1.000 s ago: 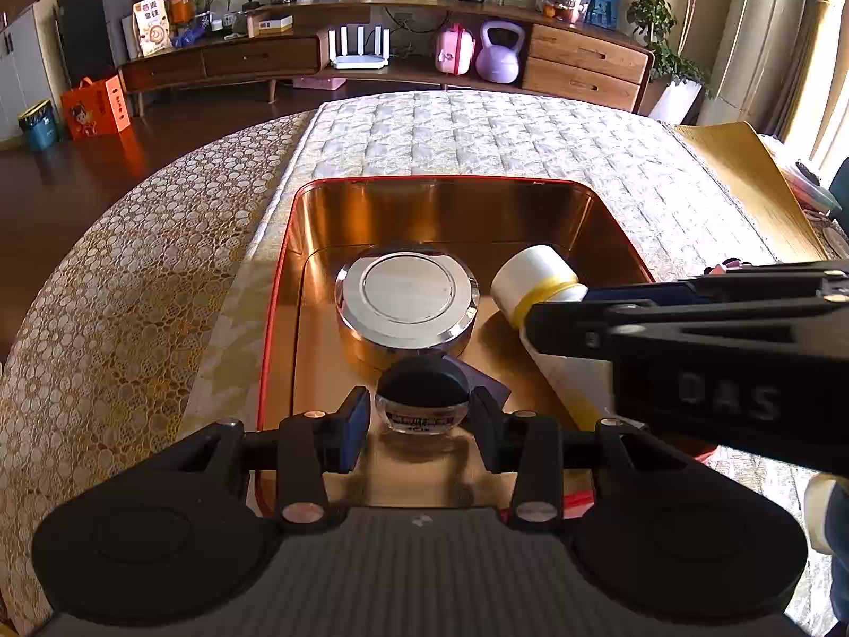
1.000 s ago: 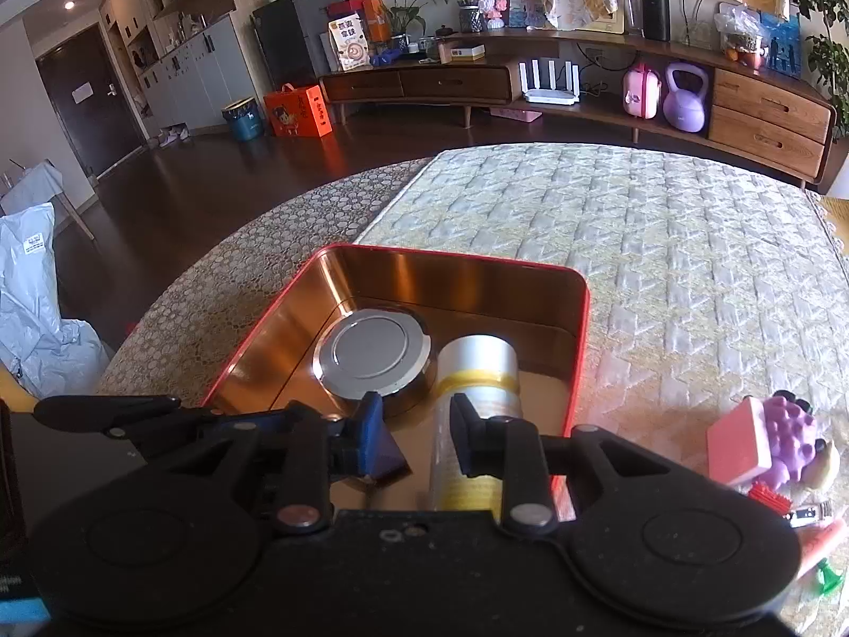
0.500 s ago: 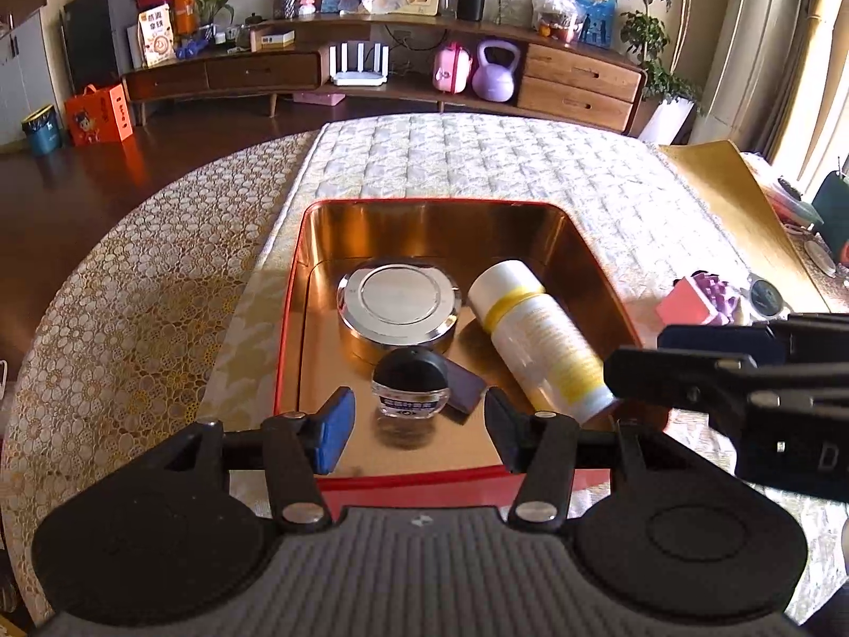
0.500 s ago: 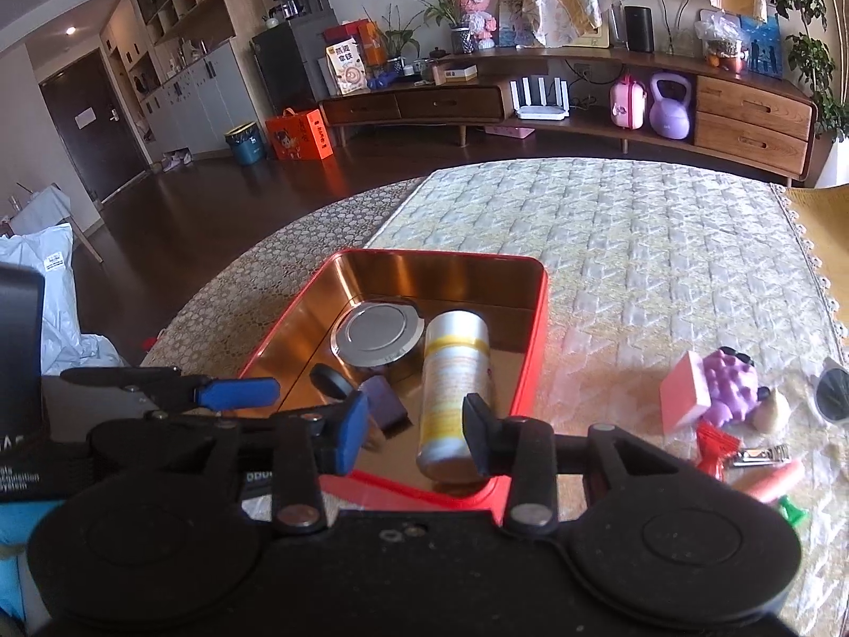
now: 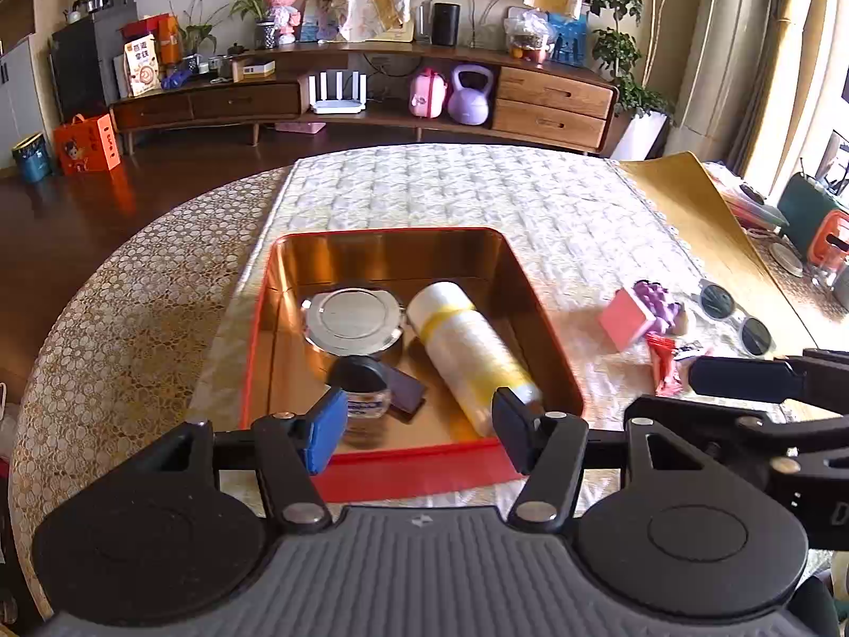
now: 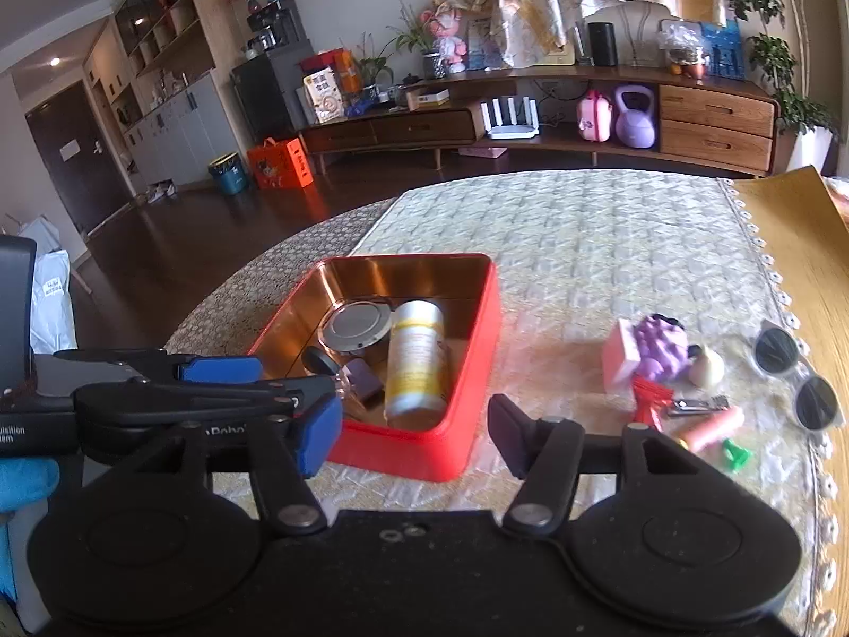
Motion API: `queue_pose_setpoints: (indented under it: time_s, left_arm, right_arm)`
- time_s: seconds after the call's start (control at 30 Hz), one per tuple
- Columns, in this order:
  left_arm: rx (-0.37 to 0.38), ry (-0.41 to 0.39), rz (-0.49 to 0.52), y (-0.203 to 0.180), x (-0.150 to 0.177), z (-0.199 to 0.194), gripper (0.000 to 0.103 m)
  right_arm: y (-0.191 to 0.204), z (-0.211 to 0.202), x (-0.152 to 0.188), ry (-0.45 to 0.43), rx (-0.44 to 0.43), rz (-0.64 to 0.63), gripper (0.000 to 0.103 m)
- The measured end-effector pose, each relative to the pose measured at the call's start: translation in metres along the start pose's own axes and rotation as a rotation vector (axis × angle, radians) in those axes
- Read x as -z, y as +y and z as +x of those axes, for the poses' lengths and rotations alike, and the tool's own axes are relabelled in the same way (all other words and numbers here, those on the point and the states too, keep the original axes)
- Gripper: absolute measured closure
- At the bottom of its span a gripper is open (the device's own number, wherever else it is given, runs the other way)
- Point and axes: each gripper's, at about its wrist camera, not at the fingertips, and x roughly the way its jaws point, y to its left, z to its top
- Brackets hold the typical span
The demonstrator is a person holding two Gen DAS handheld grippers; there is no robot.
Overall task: Organize rigid objects
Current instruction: 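Open the left tool releasing the small bottle while the right tool releases the purple block, then withdraw both tools from the red box back over the table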
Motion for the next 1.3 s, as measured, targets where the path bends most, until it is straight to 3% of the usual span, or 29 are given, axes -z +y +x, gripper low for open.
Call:
queue_pose_setpoints:
  time_s: [0.33,0.7,0.8,1.07,1.3]
  left_arm:
    - [0.06,-0.007,0.018,-0.033,0.005,-0.009,0.034]
    - [0.108,-0.007,0.035,-0.074,0.009,-0.009,0.024]
    - [0.102,-0.023,0.03,-0.082,0.009,-0.006,0.019]
    - [0.103,0.017,0.053,-0.109,0.003,0.018,0.019]
    - [0.14,0.045,0.096,-0.134,-0.001,0.042,0.019]
  right_arm:
    - [-0.037,-0.032,0.029,-0.03,0.066,0.064,0.028]
    - [-0.07,-0.063,0.056,-0.089,0.144,0.065,0.0]
    - [-0.077,-0.066,0.06,-0.096,0.17,0.045,0.0]
    - [-0.104,-0.064,0.067,-0.091,0.167,0.064,0.0]
    - [-0.118,-0.05,0.068,-0.063,0.151,-0.019,0.001]
